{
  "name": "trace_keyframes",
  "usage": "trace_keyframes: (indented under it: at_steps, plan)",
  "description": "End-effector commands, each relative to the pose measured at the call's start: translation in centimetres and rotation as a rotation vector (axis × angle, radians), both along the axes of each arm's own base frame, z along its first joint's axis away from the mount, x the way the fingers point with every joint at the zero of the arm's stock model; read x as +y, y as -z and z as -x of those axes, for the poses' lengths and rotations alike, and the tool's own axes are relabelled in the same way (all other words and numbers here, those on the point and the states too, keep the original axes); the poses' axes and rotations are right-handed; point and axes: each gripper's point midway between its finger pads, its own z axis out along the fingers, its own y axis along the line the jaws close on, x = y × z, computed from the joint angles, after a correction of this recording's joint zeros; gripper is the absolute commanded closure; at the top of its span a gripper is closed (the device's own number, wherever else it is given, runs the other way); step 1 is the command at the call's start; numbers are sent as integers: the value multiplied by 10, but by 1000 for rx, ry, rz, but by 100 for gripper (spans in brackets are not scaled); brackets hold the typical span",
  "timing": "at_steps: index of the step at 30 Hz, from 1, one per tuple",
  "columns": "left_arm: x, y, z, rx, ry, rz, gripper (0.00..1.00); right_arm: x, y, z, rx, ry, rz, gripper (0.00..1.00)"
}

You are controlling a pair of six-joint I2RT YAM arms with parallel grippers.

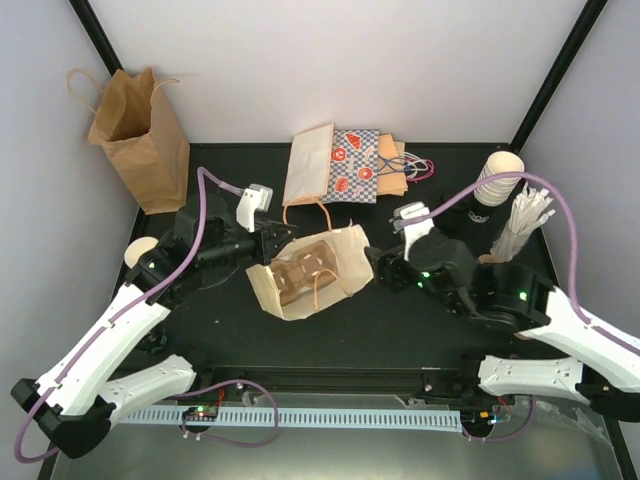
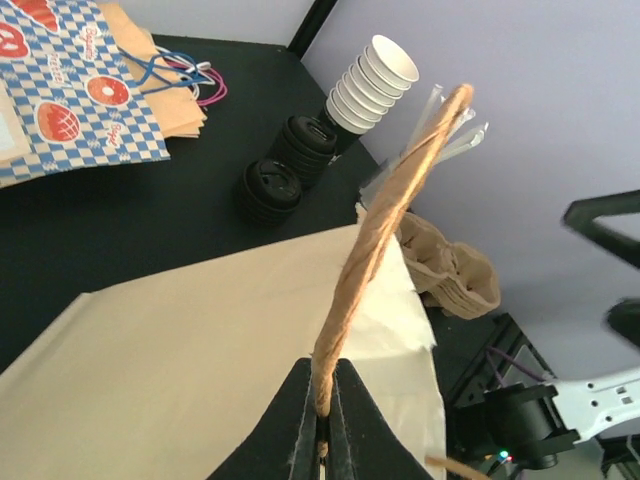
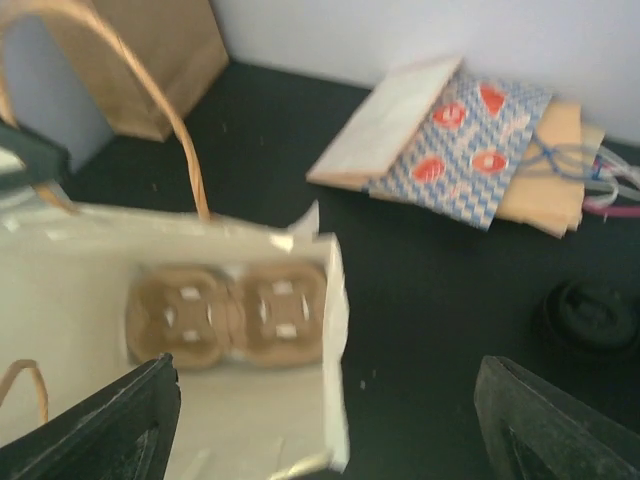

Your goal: Pack the takeout coffee

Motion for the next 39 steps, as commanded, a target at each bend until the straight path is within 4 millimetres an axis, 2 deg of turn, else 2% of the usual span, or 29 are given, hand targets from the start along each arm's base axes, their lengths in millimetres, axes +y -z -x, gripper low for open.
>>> trace_keyframes:
  at_steps: [1,4,9,14,19,24,31,39]
  plan:
    - [5,-26,-6,-147,-5,-25,99,4,48,7,149,5,110,17]
    - [2,-24,-1,-162,32,-17,99,15,72,7,192,-6,144,17]
    - [-1,-18,12,-181,90,10,99,20,111,2,228,32,211,18]
    - [-5,-5,23,-164,158,12,98,19,125,3,245,42,203,18]
    - [-8,5,29,-139,192,8,98,25,132,14,289,-13,160,18]
    - [-12,9,43,-125,274,9,98,43,144,37,346,-169,122,21]
    - [-10,21,66,-99,362,2,98,58,150,73,339,-362,120,23]
    - [-7,33,105,-81,516,27,98,83,161,122,311,-534,146,24]
